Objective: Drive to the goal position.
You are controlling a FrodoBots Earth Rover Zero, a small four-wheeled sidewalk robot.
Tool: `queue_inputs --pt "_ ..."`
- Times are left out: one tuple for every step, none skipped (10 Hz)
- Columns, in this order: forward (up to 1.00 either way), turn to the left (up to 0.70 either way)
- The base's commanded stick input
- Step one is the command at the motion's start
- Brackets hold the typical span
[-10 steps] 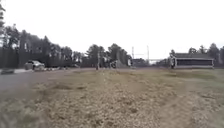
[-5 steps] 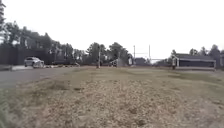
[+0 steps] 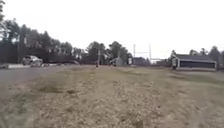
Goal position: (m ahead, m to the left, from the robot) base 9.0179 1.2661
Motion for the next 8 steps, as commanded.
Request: queue_inputs --pt "0.7 0.0" --pt "0.7 0.0" --pt "0.7 0.0" --pt "0.7 0.0" --pt "0.7 0.0" --pt "0.7 0.0" --pt "0.7 0.0" --pt "0.7 0.0"
